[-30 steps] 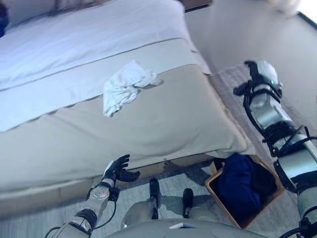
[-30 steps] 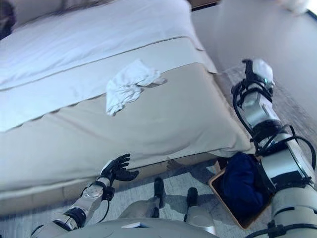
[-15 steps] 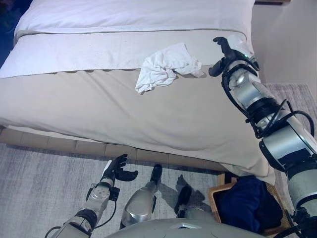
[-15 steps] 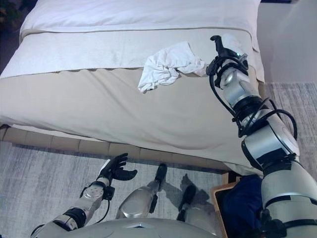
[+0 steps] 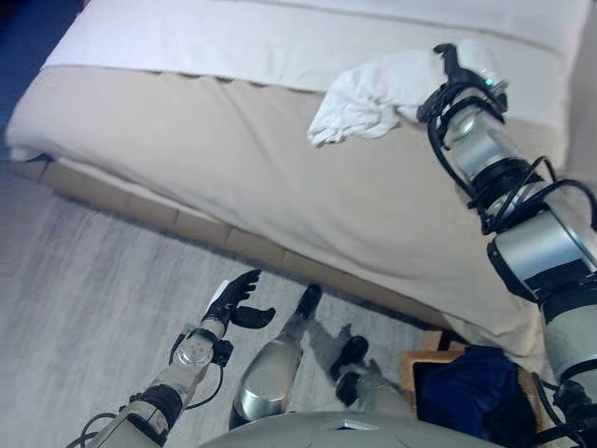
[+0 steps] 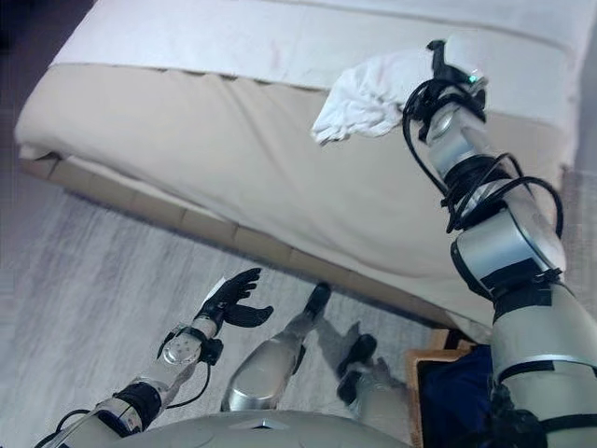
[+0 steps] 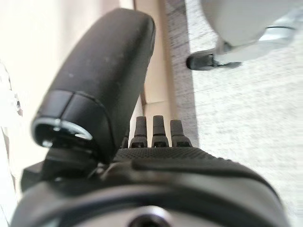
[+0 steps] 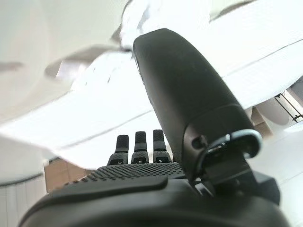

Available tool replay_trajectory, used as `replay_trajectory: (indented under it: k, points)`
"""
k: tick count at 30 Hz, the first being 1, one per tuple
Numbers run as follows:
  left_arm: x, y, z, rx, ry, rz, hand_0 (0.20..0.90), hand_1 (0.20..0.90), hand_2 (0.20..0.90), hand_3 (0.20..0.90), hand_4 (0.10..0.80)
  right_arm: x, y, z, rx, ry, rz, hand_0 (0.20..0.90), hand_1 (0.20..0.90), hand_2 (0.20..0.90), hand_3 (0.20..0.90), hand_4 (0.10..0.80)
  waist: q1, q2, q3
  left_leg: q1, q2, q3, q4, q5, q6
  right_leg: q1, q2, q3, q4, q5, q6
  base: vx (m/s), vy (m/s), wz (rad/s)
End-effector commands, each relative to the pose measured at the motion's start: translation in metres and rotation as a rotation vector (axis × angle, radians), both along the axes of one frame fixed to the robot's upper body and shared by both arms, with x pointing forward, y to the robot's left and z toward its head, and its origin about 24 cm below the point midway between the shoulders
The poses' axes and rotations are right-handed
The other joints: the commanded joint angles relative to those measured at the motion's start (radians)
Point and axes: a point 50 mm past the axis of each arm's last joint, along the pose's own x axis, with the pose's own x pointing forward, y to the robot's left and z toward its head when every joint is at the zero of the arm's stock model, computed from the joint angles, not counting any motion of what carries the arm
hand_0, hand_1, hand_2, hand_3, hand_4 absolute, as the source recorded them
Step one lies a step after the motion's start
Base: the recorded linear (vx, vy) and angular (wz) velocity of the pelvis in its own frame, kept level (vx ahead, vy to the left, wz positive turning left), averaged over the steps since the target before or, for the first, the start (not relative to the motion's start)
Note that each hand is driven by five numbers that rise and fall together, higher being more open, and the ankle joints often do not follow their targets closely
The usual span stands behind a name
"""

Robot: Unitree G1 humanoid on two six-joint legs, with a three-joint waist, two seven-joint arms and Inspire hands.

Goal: Pick up the clothes from the bed and place them into the basket

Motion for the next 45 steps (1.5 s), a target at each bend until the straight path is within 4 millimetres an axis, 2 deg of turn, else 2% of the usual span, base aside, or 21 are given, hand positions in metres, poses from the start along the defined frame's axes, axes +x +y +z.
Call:
replay_trajectory:
  k: [1, 8, 9, 13, 16, 18, 19, 22, 24, 26, 29, 33, 39, 41, 43, 45]
  points:
    - [0.025, 0.004, 0.027, -0.008, -0.158, -0.028, 0.9, 0.9, 0.9, 0.9, 0.8, -0.009, 0.014, 0.082, -0.133, -0.252, 0.019, 0.9, 0.9, 0.9, 0.9, 0.8, 0.006, -0.065, 0.069, 0.055, -0.062, 0.051, 0.014, -0.108, 0.1, 0.019, -0.005, 0.03, -0.089, 0.092, -0.019, -0.063, -0.002, 0.16]
    - [0.029, 0.006, 0.034, -0.032, -0.199, 0.0, 0.9, 0.9, 0.9, 0.9, 0.8, -0.009, 0.012, 0.078, -0.131, -0.255, -0.006, 0.9, 0.9, 0.9, 0.9, 0.8, 0.001, -0.07, 0.07, 0.053, -0.061, 0.064, 0.011, -0.11, 0.102, 0.021, -0.004, 0.029, -0.113, 0.1, -0.013, -0.046, -0.034, 0.04]
    - [0.03, 0.007, 0.034, -0.036, -0.198, 0.01, 0.9, 0.9, 0.9, 0.9, 0.8, -0.009, 0.01, 0.077, -0.13, -0.253, -0.007, 0.9, 0.9, 0.9, 0.9, 0.8, -0.001, -0.064, 0.068, 0.043, -0.061, 0.065, 0.017, -0.091, 0.105, 0.018, -0.004, 0.019, -0.121, 0.127, -0.019, -0.092, 0.014, -0.02]
    - [0.03, 0.012, 0.032, -0.058, -0.175, 0.076, 0.9, 0.9, 0.9, 0.9, 0.8, -0.009, 0.007, 0.072, -0.111, -0.234, 0.003, 0.9, 0.9, 0.9, 0.9, 0.8, -0.016, -0.074, 0.057, 0.073, -0.05, 0.071, 0.023, -0.11, 0.099, 0.044, 0.006, 0.046, -0.14, 0.129, -0.022, -0.032, -0.036, -0.02]
    - [0.028, 0.019, 0.027, -0.08, -0.138, 0.144, 0.9, 0.9, 0.9, 0.9, 0.8, -0.008, 0.0, 0.057, -0.077, -0.195, 0.026, 0.9, 0.9, 0.9, 0.9, 0.8, -0.032, -0.109, 0.046, 0.073, -0.051, 0.055, 0.182, -0.191, 0.088, 0.072, -0.007, 0.095, -0.12, 0.125, -0.04, 0.053, -0.003, -0.04]
    - [0.023, 0.02, 0.022, -0.066, -0.105, 0.148, 0.9, 0.9, 0.9, 0.9, 0.8, -0.008, -0.004, 0.043, -0.058, -0.176, 0.042, 0.9, 0.9, 0.9, 0.9, 0.8, -0.037, -0.118, 0.043, 0.074, -0.026, 0.056, 0.217, -0.185, 0.076, 0.107, -0.01, 0.104, -0.115, 0.124, -0.043, 0.223, 0.07, -0.14]
    - [0.021, 0.02, 0.018, -0.048, -0.081, 0.143, 0.9, 0.9, 0.9, 0.9, 0.8, -0.008, -0.004, 0.034, -0.047, -0.163, 0.052, 0.9, 0.9, 0.9, 0.9, 0.8, -0.045, -0.123, 0.037, 0.092, 0.004, 0.073, 0.18, -0.168, 0.07, 0.133, -0.011, 0.112, -0.119, 0.127, -0.037, 0.191, 0.125, -0.17]
    - [0.038, 0.01, 0.023, -0.012, -0.098, 0.097, 0.9, 0.9, 0.9, 0.9, 0.8, -0.007, 0.0, 0.036, -0.079, -0.168, 0.038, 0.9, 0.9, 0.9, 0.9, 0.8, -0.049, -0.107, 0.04, 0.058, 0.044, 0.075, 0.094, -0.061, 0.039, 0.152, -0.012, 0.119, -0.132, 0.129, -0.019, 0.001, 0.174, -0.08]
    - [0.045, 0.01, 0.024, 0.008, -0.095, 0.119, 0.9, 0.9, 0.9, 0.9, 0.8, -0.008, -0.004, 0.035, -0.068, -0.181, 0.053, 0.9, 0.9, 0.9, 0.9, 0.8, -0.064, -0.115, 0.033, 0.074, 0.035, 0.076, 0.107, -0.115, 0.057, 0.139, -0.051, 0.135, -0.119, 0.13, -0.002, 0.008, 0.295, -0.13]
    - [0.05, 0.019, 0.027, -0.004, -0.096, 0.206, 0.9, 0.9, 0.9, 0.9, 0.8, -0.007, 0.003, 0.021, -0.04, -0.176, 0.115, 0.9, 0.9, 0.9, 0.9, 0.8, -0.084, -0.12, 0.028, 0.098, 0.039, 0.119, 0.121, -0.141, 0.063, 0.129, -0.11, 0.154, -0.089, 0.154, 0.033, 0.109, 0.311, -0.27]
    - [0.058, 0.026, 0.037, -0.033, -0.136, 0.296, 0.9, 0.9, 0.9, 0.9, 0.8, -0.007, 0.021, 0.007, -0.069, -0.16, 0.194, 0.9, 0.9, 0.9, 0.9, 0.8, -0.093, -0.13, 0.007, 0.14, 0.053, 0.179, 0.092, -0.147, 0.068, 0.166, -0.146, 0.149, -0.111, 0.178, 0.057, 0.109, 0.221, -0.69]
    - [0.064, 0.029, 0.043, -0.034, -0.15, 0.277, 0.9, 0.9, 0.9, 0.9, 0.8, -0.006, 0.018, 0.011, -0.068, -0.167, 0.171, 0.9, 0.9, 0.9, 0.9, 0.8, -0.08, -0.144, -0.034, 0.146, 0.06, 0.189, 0.063, -0.15, 0.066, 0.183, -0.16, 0.137, -0.16, 0.193, 0.073, 0.031, 0.045, -0.44]
    - [0.06, 0.022, 0.038, -0.02, -0.131, 0.21, 0.9, 0.9, 0.9, 0.9, 0.8, -0.004, 0.02, 0.019, -0.064, -0.146, 0.163, 0.9, 0.9, 0.9, 0.9, 0.8, -0.071, -0.152, -0.065, 0.165, 0.063, 0.19, 0.043, -0.153, 0.071, 0.206, -0.168, 0.138, -0.18, 0.204, 0.079, 0.082, 0.085, 0.08]
    - [0.058, 0.02, 0.036, -0.008, -0.121, 0.165, 0.9, 0.9, 0.9, 0.9, 0.8, -0.004, 0.015, 0.018, -0.056, -0.141, 0.145, 0.9, 0.9, 0.9, 0.9, 0.8, -0.068, -0.156, -0.074, 0.155, 0.045, 0.185, 0.065, -0.159, 0.088, 0.207, -0.183, 0.148, -0.11, 0.207, 0.077, 0.146, 0.189, 0.11]
    - [0.054, 0.02, 0.034, -0.002, -0.108, 0.137, 0.9, 0.9, 0.9, 0.9, 0.8, -0.006, 0.007, 0.014, -0.039, -0.138, 0.139, 0.9, 0.9, 0.9, 0.9, 0.8, -0.072, -0.15, -0.064, 0.157, 0.016, 0.18, 0.085, -0.162, 0.112, 0.149, -0.213, 0.186, 0.087, 0.28, 0.083, 0.153, 0.267, 0.16]
    - [0.048, 0.019, 0.03, 0.002, -0.101, 0.13, 0.9, 0.9, 0.9, 0.9, 0.8, -0.007, 0.005, 0.011, -0.044, -0.135, 0.148, 0.9, 0.9, 0.9, 0.9, 0.8, -0.085, -0.13, -0.058, 0.168, 0.012, 0.168, 0.092, -0.169, 0.12, 0.085, -0.2, 0.221, 0.207, 0.305, 0.08, 0.19, 0.229, 0.21]
